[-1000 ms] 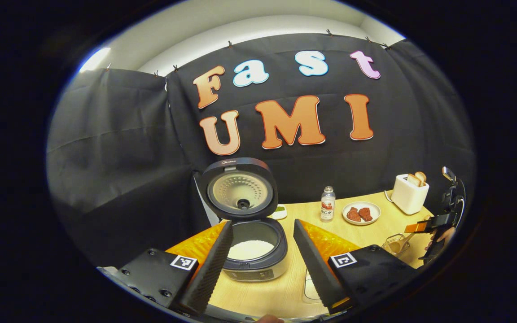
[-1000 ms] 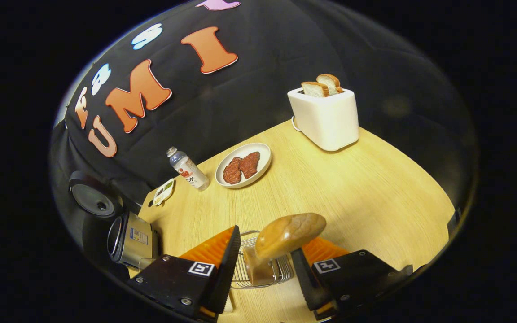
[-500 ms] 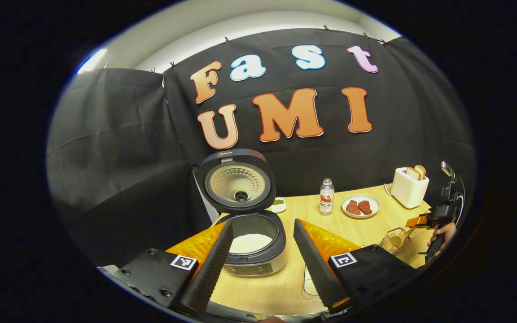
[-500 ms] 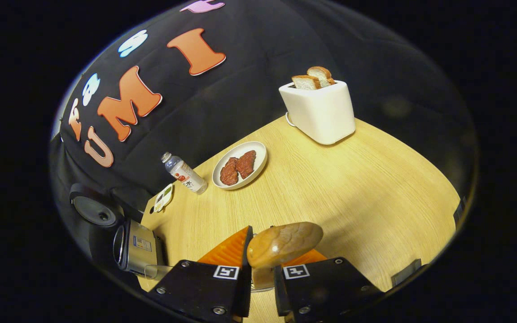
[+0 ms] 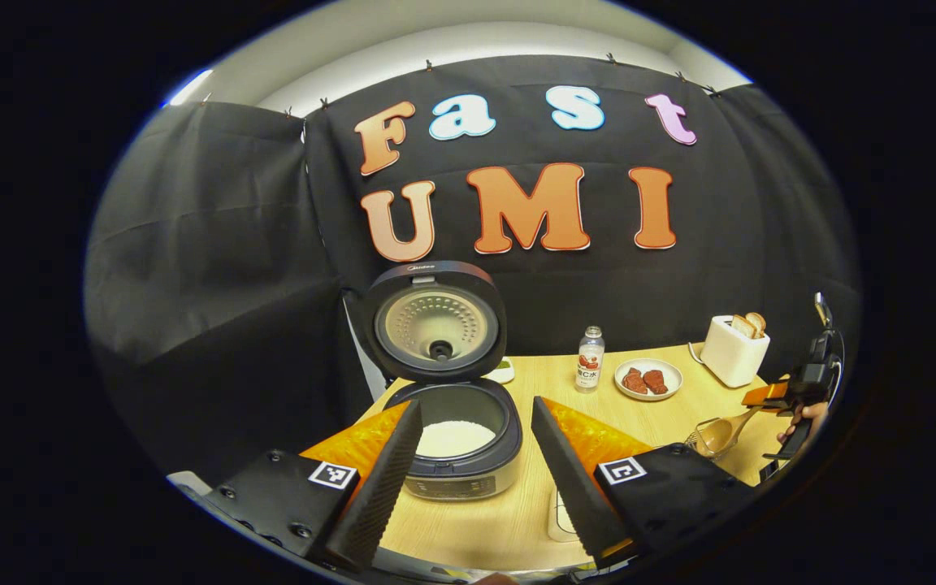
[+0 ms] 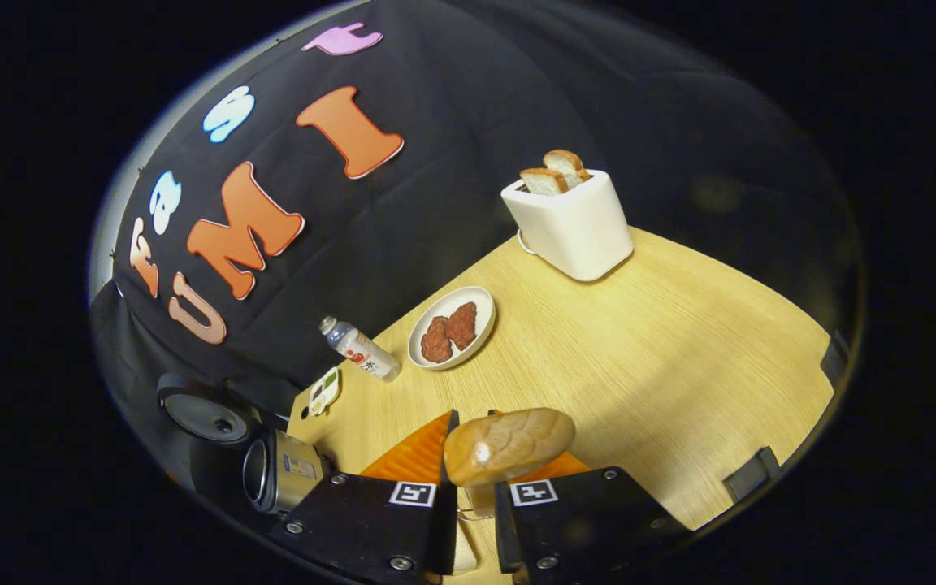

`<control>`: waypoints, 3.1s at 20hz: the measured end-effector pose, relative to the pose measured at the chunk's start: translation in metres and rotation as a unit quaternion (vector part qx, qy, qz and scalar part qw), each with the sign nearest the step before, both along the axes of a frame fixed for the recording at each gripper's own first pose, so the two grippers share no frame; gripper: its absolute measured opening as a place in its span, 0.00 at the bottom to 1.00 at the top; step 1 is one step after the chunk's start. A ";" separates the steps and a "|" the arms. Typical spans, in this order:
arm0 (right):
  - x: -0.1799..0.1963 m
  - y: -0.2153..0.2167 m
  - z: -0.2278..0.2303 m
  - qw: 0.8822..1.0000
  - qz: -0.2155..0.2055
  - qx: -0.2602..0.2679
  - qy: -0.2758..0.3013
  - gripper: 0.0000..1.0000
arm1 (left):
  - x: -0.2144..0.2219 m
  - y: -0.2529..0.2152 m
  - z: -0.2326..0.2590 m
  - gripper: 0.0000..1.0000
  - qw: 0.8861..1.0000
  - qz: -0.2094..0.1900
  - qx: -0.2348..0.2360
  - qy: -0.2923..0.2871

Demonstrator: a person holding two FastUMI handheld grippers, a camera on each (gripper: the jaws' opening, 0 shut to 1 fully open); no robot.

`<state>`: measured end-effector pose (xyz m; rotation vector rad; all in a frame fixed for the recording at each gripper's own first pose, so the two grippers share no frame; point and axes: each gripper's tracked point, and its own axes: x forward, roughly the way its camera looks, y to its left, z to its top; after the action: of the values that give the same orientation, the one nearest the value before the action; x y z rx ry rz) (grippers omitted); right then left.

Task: Close the left gripper, press the button to open the rice cooker; take a wooden spoon from the chopstick holder with the right hand, scoop a spoonful of rice and pour it into the rice cooker, then put the wooden spoon back into the chopstick holder.

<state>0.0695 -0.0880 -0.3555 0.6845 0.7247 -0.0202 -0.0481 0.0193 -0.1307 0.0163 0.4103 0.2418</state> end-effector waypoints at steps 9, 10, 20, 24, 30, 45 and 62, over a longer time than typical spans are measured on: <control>-0.029 0.053 0.072 0.997 0.047 0.027 -0.050 0.19 | -0.007 0.035 -0.009 0.93 1.000 -0.006 -0.024 -0.003; -0.033 0.066 0.076 0.997 0.059 0.027 -0.052 0.19 | -0.007 0.038 -0.009 0.93 1.000 -0.007 -0.024 -0.004; -0.051 0.173 0.046 0.969 0.208 -0.123 -0.056 0.19 | -0.026 0.074 -0.015 0.93 1.000 0.011 -0.027 -0.001; -0.047 0.189 0.025 0.936 0.252 -0.233 -0.076 0.17 | -0.036 0.096 -0.021 0.93 0.999 0.037 -0.027 0.004; -0.048 0.215 0.007 0.862 0.324 -0.370 -0.125 0.16 | -0.044 0.118 -0.027 0.93 0.997 0.069 -0.028 0.010; -0.067 0.230 -0.029 0.862 0.283 -0.401 -0.122 0.15 | -0.034 0.120 -0.035 0.93 0.999 0.048 -0.013 0.021; -0.081 0.267 -0.023 0.993 0.100 -0.043 -0.039 0.14 | -0.028 0.144 -0.057 0.93 0.999 -0.004 -0.007 0.049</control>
<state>-0.0116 0.1788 -0.3785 0.5243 0.7099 0.1576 -0.0764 0.1633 -0.1879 0.0158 0.5086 0.2304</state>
